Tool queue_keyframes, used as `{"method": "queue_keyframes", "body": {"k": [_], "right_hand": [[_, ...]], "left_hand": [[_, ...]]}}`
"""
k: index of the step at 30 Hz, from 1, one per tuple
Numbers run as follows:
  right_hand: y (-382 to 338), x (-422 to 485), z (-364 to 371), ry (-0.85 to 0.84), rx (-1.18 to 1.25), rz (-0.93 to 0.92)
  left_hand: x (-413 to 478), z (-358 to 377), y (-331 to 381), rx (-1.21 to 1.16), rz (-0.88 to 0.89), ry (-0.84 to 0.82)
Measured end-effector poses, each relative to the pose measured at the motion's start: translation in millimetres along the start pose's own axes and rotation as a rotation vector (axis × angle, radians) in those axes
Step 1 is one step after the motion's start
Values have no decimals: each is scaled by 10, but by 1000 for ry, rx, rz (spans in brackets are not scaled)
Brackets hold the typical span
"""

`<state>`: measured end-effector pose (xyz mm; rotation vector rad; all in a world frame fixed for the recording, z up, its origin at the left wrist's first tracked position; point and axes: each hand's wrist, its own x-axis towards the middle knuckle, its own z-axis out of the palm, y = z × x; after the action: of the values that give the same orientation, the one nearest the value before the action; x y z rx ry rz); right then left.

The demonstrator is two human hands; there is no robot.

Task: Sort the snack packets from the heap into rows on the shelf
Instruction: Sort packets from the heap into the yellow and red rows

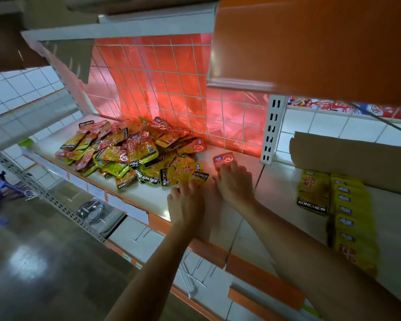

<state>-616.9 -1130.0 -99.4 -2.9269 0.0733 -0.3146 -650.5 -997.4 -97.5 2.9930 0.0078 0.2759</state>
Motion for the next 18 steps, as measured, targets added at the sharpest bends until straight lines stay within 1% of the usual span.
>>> {"method": "queue_keyframes", "body": {"k": [3, 4, 6, 8, 9, 11, 14, 16, 18], "right_hand": [[66, -37, -63, 6, 43, 63], [71, -45, -102, -6, 100, 116], [76, -63, -202, -81, 237, 266], [131, -111, -296, -150, 349, 396], [182, -156, -333, -162, 393, 431], [313, -284, -416, -125, 477, 436], [527, -508, -612, 12, 601, 435], [679, -642, -764, 73, 646, 484], [851, -787, -900, 130, 656, 548]], "left_hand": [[-19, -11, 45, -62, 103, 92], [-26, -32, 83, -124, 124, 124], [-49, -96, 172, -303, 182, 189], [-67, -129, 253, -458, 297, 252], [-75, -120, 284, -494, 355, 296], [-88, -107, 358, -518, 406, 379], [-109, -123, 516, -582, 424, 447], [-155, -151, 667, -667, 481, 423], [-212, -152, 837, -723, 542, 356]]}}
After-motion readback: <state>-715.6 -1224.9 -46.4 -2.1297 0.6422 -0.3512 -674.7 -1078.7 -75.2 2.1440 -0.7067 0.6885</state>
